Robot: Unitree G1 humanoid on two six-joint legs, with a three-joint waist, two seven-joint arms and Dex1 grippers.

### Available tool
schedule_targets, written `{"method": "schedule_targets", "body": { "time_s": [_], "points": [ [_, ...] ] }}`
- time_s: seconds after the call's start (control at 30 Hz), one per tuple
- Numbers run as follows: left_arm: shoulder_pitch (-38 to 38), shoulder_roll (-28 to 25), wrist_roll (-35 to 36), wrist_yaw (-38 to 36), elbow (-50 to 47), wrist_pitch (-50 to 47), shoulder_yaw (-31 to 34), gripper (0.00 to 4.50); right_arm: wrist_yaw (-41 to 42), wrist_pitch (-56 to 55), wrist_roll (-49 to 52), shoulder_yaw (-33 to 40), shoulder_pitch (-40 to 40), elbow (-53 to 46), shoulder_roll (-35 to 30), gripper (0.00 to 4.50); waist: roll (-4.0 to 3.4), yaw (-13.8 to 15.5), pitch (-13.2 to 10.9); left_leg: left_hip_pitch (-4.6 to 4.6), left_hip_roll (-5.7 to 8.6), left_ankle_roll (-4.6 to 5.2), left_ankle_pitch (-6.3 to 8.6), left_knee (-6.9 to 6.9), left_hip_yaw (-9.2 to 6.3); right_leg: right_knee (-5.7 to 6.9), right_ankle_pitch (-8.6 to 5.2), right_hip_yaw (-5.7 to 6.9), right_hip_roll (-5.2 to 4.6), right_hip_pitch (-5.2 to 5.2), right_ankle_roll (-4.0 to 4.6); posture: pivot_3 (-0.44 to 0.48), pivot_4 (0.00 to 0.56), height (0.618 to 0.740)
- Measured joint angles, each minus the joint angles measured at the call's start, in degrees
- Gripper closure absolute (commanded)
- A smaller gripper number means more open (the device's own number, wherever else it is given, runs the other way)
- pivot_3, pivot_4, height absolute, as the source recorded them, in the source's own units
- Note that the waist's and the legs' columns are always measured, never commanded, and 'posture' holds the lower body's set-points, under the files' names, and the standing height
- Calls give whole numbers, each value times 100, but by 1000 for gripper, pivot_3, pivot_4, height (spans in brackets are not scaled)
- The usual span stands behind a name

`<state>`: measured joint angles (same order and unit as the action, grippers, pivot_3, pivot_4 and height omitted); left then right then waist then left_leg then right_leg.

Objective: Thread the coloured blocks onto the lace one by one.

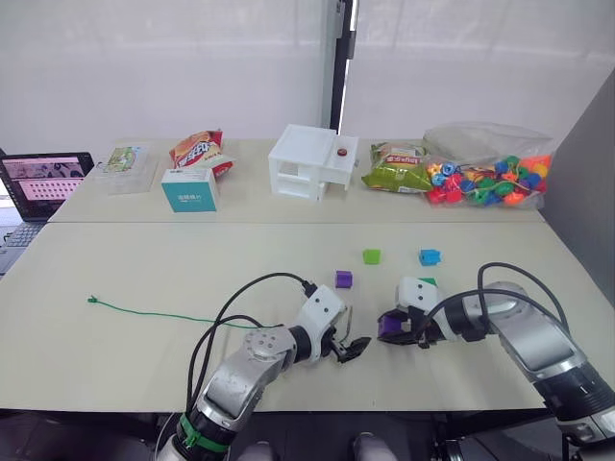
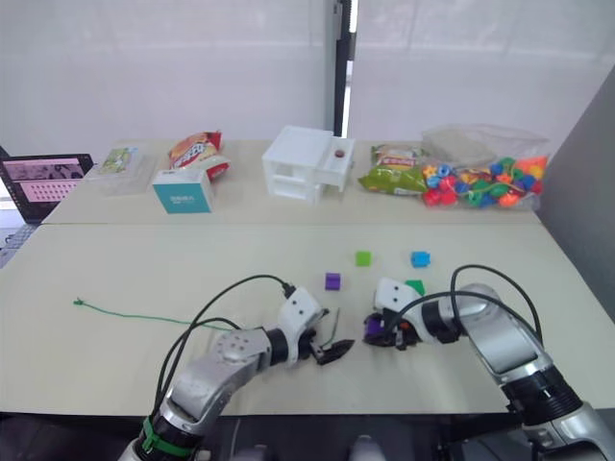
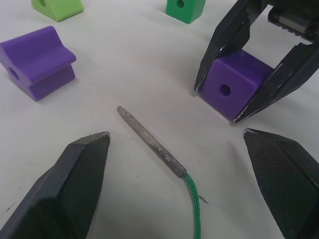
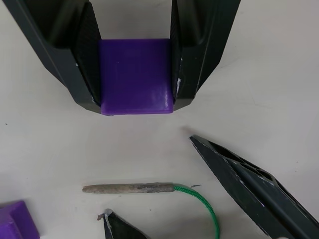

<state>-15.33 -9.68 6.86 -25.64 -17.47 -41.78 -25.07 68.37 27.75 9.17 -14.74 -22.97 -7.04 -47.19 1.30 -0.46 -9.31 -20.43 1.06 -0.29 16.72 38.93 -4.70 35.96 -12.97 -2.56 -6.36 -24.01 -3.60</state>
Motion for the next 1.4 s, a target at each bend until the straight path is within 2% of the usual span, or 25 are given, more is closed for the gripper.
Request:
{"method": "schedule_targets", "body": {
  "time_s": [0.03,0.13,0.37,0.4,0.5,0.63,0.73,0.8,1.03,1.27,1.4],
  "points": [
    [27,7,-68,105,-51,-55,-52,0,-14,1,1,1,24,-35,0,3309,0,-1,0,1,0,0,0,-1,0,2,0,0,0,0,0,0,150,740],
    [57,46,-286,409,-156,-198,-183,839,-42,8,4,5,67,-91,0,3309,0,-3,0,2,0,0,0,-1,-1,2,0,0,0,1,0,0,150,740],
    [45,-49,-625,724,-249,-310,-257,3132,-67,20,9,4,76,-103,25,3309,0,-15,0,10,0,1,0,-4,-1,2,0,0,1,5,0,0,150,740],
    [43,-102,-656,723,-273,-314,-249,3587,-75,20,9,4,76,-102,39,3309,0,-24,0,11,-1,1,0,-5,-1,2,0,0,2,5,0,0,150,740],
    [42,-142,-682,723,-284,-315,-197,4420,-78,19,9,4,75,-93,47,3309,0,-27,1,13,-1,1,0,-6,-1,2,0,0,2,7,0,0,150,740],
    [-33,-526,-673,383,-303,-111,-216,4500,-82,11,5,0,33,-30,105,3309,0,-45,1,16,-2,1,0,-7,0,1,-1,0,5,8,1,0,150,740],
    [-245,-1292,-568,-501,-233,505,-239,4500,-92,-1,1,-1,13,-4,137,3309,0,-63,1,14,-4,-1,-1,-7,1,1,-1,0,7,3,3,0,150,740],
    [-314,-1568,-427,-976,-53,880,-136,4500,-91,-2,0,1,10,9,137,3309,1,-57,1,12,-4,-1,-1,-6,1,-2,-1,0,6,5,2,0,150,740],
    [-1017,-2101,-224,-2423,1385,2702,81,4500,-130,-13,-1,15,0,49,177,3309,2,-58,0,11,-5,-2,-1,-4,2,-2,-1,0,7,2,3,0,150,740],
    [-1562,-1947,-271,-3388,2495,3919,9,4500,-265,-7,13,97,117,-32,184,3309,3,-42,-1,6,-4,-1,-1,-1,3,2,-1,1,7,1,3,0,150,740],
    [-2044,-1695,-544,-3667,3229,4497,-112,4500,-362,22,18,163,208,-115,188,3309,3,-32,0,3,-3,-1,-1,4,4,-1,0,1,6,4,2,0,150,740]
  ]
}}
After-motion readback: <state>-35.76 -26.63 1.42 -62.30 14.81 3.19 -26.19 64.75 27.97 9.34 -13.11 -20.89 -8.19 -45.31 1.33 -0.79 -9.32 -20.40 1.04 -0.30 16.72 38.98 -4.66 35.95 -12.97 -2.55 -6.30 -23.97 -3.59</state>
